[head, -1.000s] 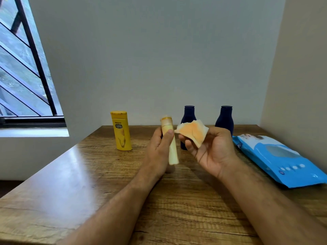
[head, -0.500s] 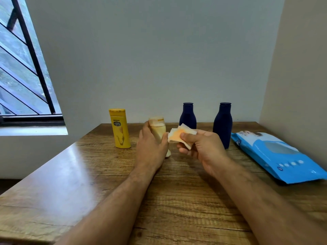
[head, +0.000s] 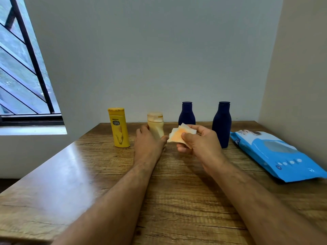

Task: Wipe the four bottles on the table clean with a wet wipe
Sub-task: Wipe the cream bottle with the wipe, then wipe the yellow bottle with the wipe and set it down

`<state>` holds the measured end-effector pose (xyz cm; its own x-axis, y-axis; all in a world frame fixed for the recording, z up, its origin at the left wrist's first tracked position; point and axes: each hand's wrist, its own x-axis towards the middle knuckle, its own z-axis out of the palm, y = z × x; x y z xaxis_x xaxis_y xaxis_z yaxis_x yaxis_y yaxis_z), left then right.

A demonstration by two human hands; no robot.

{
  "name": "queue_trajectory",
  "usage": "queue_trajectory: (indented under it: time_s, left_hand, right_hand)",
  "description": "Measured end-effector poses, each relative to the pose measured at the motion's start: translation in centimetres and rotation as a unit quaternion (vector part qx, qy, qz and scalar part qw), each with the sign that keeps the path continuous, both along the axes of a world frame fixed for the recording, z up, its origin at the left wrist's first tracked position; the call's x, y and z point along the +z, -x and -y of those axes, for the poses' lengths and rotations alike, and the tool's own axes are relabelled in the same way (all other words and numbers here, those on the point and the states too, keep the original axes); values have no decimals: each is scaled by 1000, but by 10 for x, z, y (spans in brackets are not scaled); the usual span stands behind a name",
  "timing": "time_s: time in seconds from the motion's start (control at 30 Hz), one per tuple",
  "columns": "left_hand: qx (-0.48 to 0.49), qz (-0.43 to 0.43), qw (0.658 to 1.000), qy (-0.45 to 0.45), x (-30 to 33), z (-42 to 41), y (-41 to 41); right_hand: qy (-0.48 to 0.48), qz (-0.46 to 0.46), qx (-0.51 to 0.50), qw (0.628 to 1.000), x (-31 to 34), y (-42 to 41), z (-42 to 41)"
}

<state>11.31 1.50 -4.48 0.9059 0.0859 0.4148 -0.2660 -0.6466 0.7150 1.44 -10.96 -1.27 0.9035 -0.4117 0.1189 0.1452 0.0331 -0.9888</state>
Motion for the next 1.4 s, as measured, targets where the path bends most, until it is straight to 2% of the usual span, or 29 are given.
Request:
queue_trajectory:
  time_s: [0.6, 0.7, 0.93, 1.0, 1.07, 1.2, 1.27, 1.4]
  left_hand:
    - [57, -49, 996, -52, -3, 7, -13]
    - [62, -54, 996, -39, -2, 5, -5]
    - [39, -60, 997, 10, -6, -7, 12]
    - [37, -35, 997, 64, -7, -13, 20]
    - [71, 30, 991, 112, -4, -23, 27]
    - [127, 154, 972, 127, 14, -48, 28]
    - [151, 165, 967, 124, 17, -60, 18]
    - [146, 117, 967, 171, 6, -72, -6]
  right_hand:
    - [32, 18, -9, 999, -1, -5, 2]
    - [42, 24, -9, 999, 0, 0, 3]
    - [196, 22, -11, 980, -5, 4, -12]
    - [239, 38, -2, 970, -2, 0, -20]
    - [262, 66, 3, 963, 7, -6, -27]
    - [289, 108, 0, 951, 26, -22, -44]
    - [302, 121, 3, 946, 28, -28, -54]
    - [344, 143, -8, 928, 17, -37, -68]
